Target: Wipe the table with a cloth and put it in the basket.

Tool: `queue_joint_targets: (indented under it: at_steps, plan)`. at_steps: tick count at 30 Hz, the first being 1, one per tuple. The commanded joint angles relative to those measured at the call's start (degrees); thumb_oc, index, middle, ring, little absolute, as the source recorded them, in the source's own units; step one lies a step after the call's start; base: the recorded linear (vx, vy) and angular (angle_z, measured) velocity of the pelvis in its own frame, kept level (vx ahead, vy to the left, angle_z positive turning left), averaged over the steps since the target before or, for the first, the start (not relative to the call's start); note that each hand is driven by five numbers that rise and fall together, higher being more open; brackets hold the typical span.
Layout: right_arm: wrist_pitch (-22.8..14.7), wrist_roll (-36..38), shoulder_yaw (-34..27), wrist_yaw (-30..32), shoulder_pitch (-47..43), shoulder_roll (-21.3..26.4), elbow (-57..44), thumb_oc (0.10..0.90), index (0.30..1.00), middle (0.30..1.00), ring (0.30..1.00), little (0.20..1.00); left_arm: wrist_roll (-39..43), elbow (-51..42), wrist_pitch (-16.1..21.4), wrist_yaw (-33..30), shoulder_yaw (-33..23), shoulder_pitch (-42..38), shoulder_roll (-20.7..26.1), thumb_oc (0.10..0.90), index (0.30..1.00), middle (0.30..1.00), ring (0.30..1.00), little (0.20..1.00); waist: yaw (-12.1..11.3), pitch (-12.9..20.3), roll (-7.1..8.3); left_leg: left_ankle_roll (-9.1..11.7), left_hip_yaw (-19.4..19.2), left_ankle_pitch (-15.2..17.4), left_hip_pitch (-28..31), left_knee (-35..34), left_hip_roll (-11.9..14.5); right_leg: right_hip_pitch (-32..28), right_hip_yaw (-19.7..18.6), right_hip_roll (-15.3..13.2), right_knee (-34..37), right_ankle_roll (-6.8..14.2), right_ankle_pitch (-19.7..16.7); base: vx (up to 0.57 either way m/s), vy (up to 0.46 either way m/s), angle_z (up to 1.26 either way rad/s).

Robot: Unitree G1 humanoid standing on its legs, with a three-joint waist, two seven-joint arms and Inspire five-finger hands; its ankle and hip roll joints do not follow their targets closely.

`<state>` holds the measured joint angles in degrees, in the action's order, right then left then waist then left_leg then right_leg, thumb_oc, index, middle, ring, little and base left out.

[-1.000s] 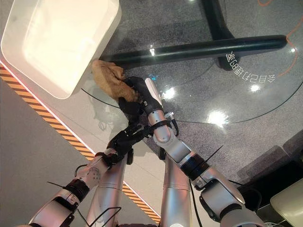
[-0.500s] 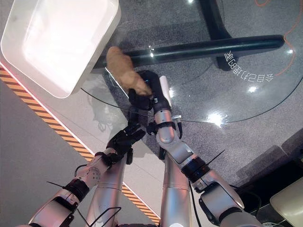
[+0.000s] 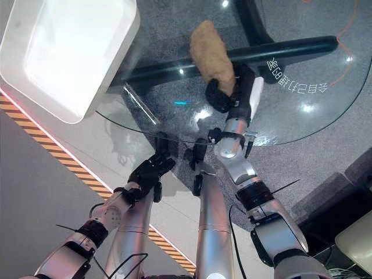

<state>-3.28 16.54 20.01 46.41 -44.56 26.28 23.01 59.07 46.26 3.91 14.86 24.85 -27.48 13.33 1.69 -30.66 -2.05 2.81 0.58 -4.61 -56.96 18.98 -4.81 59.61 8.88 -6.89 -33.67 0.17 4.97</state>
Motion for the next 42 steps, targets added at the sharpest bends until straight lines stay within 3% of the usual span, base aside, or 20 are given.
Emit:
queue_joint_targets:
  at_steps: [1,8,11,18,27,28,34,40,42]
  plan:
    - [-3.4,1.7,-7.1,7.6,0.9,6.2,-1.1,0.100,0.300,0.300,0.300,0.200,-1.1,1.5,-0.3,2.2,2.2,9.4,-0.7,0.800,0.900,0.900,0.900,0.900,-1.1,0.9,-0.42,-2.9,-2.9,8.2,-0.5,9.1,0.5,-1.2,-4.3,1.9,12.0,6.3,-10.0,0.00,0.000,0.00]
    - [-5.2,4.1,-9.5,11.5,1.2,9.1,2.3,0.100,0.300,0.300,0.300,0.200,-1.2,0.7,0.4,2.9,2.2,10.7,0.1,0.800,0.900,0.900,0.900,0.900,-1.0,0.9,-0.59,-3.0,-2.9,8.3,-0.2,8.5,0.4,-1.7,-4.3,2.0,13.0,6.2,-10.2,0.00,-0.005,-0.02]
    - [-7.4,5.4,-11.1,17.6,2.0,10.3,3.0,0.100,0.300,0.300,0.300,0.200,-0.9,0.4,0.8,3.5,2.2,11.6,0.7,0.800,0.900,0.900,0.900,0.900,-1.0,0.9,-0.66,-3.0,-2.9,8.5,-0.1,8.5,0.4,-2.2,-4.2,2.0,13.6,6.2,-10.3,0.00,-0.004,-0.03]
    - [-11.6,6.5,-14.3,22.4,2.1,10.9,3.9,0.100,0.300,0.300,0.300,0.200,-0.7,-0.6,1.0,3.1,2.7,12.1,0.8,0.800,0.900,0.900,0.900,0.900,-0.9,0.9,-0.80,-3.1,-2.7,8.5,0.1,8.2,0.3,-2.5,-4.3,2.0,14.2,6.2,-10.4,0.00,-0.004,-0.04]
    - [-13.4,2.6,-15.9,29.4,0.3,11.7,2.4,0.100,0.300,0.300,0.300,0.200,-0.1,-0.5,1.0,3.4,2.8,12.2,0.8,0.800,0.900,0.900,0.900,0.900,-1.2,0.9,-1.20,-3.2,-2.6,8.6,0.2,8.0,0.2,-2.8,-4.3,1.9,14.6,6.1,-10.3,0.00,0.000,0.00]
    - [-14.9,1.1,-16.4,31.1,-0.2,11.7,2.1,0.100,0.300,0.300,0.300,0.200,0.1,-0.4,1.0,3.5,2.8,12.1,0.7,0.800,0.900,0.900,0.900,0.900,-1.2,0.9,-1.35,-3.1,-2.6,8.5,0.4,7.8,0.1,-3.1,-4.2,1.8,14.8,6.1,-10.3,0.00,0.000,0.00]
    - [-12.7,-1.1,-15.8,26.7,-0.5,11.3,-1.1,0.100,0.300,0.300,0.300,0.200,0.0,-0.5,0.7,3.4,2.7,11.8,0.4,0.800,0.900,0.900,0.900,0.900,-1.3,0.9,-1.37,-3.2,-2.4,8.5,0.0,8.1,-0.1,-2.7,-4.2,1.8,14.5,6.1,-10.3,0.00,0.000,0.00]
    - [-11.5,-2.5,-12.6,18.6,-1.5,10.7,-3.6,0.100,0.300,0.300,0.300,0.200,-0.7,0.2,0.6,3.9,2.2,11.6,-0.3,0.800,0.900,0.900,0.900,0.900,-1.5,0.9,-1.39,-3.0,-2.6,8.3,-0.1,8.0,-0.2,-2.6,-4.1,1.7,14.4,6.0,-9.8,0.00,0.000,0.00]
    - [-9.8,-2.6,-11.6,13.3,-1.4,10.3,-4.2,0.100,0.300,0.300,0.300,0.200,-0.7,0.2,0.5,3.5,2.3,11.4,-0.4,0.800,0.900,0.900,0.900,0.900,-1.5,0.9,-1.32,-3.1,-2.6,8.3,-0.1,8.1,-0.3,-2.5,-4.0,1.6,14.2,6.0,-9.8,0.00,0.000,0.00]
